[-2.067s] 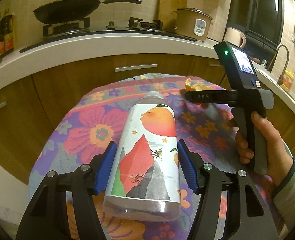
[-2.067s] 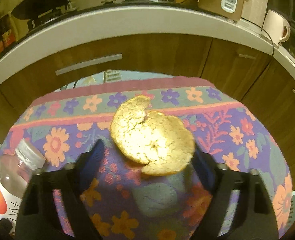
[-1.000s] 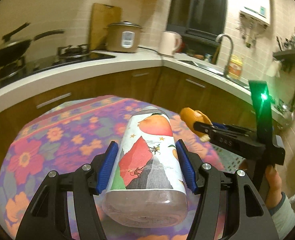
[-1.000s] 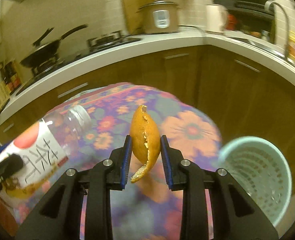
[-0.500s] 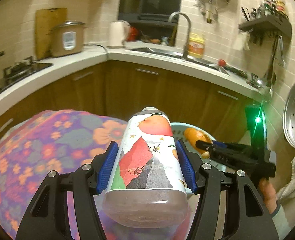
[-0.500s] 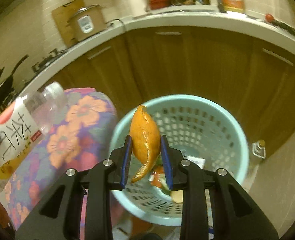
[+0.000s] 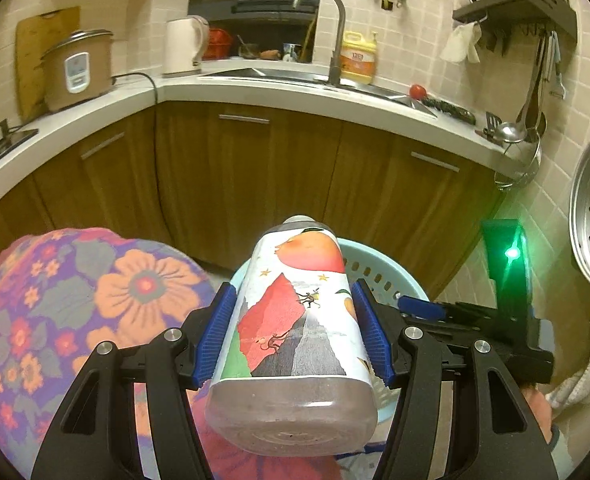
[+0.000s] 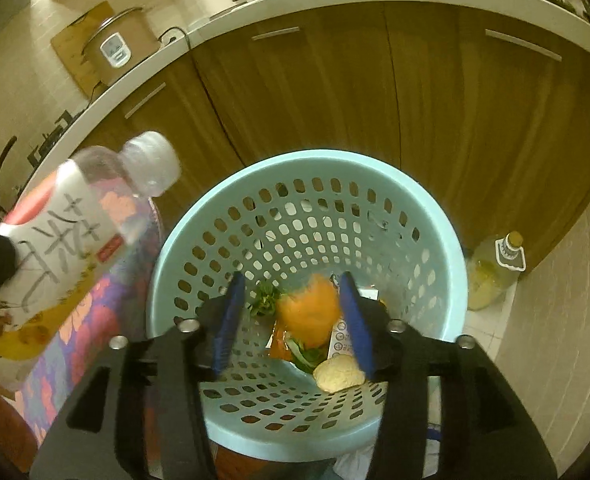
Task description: Collect trash
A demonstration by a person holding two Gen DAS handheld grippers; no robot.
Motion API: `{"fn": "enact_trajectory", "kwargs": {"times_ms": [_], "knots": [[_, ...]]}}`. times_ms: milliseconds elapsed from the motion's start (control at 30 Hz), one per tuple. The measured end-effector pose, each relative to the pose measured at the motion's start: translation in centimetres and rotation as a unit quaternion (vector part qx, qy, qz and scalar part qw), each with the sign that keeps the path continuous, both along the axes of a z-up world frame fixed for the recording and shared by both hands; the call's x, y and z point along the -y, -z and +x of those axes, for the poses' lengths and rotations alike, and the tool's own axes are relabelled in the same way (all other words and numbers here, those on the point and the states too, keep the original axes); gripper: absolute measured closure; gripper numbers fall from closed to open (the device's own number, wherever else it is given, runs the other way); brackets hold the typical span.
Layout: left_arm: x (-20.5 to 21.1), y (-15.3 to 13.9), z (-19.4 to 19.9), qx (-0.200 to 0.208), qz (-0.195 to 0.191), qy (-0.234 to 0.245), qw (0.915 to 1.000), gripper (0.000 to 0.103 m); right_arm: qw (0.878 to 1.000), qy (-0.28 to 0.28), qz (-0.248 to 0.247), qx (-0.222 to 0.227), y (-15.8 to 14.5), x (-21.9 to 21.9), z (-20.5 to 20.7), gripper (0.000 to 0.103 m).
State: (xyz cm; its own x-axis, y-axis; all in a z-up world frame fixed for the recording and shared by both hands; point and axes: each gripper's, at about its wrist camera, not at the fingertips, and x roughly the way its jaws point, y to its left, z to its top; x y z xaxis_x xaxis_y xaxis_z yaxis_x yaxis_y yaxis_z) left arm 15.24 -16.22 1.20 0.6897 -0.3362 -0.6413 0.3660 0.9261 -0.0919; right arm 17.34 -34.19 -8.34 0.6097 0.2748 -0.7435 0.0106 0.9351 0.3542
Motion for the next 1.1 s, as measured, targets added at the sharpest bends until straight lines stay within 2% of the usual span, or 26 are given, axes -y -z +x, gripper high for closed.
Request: {"fn": "enact_trajectory", "kwargs": {"times_ms": [167,233,433,867,1033,1100], "knots": [[1.1,1.2,1.2,-0.012,-0.007,0.016,0.9998,0.044,1.0,0.009,0.01,0.002,-0.2,1.2,-0.2,0.054],[1.3,2.0,1.5,-0.021,-0.006,0.015,0.9996,0.037,1.0,0.011,0.011,0.004,-0.3,1.5,-0.4,0.054],[0.1,3.2,1.0,-0.034,-0.009,0.002,0.9994,0.037,1.0,0.006,0.007,0.014,-1.1,1.4,-1.3,0.054],[-5.1,1.0,-3.6,0.017,-0.026,-0.048,0.9984,0.031,0.998,-0.019,-0.027,0.05,-3.9,-2.3,-3.8,0.051],[-6.9,0.7,-5.2,0.04,-0.013,-0.077,0.9962,0.027,0.997,-0.026,-0.042,0.066,-4.8,-3.7,-4.8,0.051],[-7.4,0.6,-6.2,0.066,0.011,-0.112,0.9914,0.026,0.995,-0.026,-0.055,0.077,-5.4,-4.3,-5.3,0.049]]}}
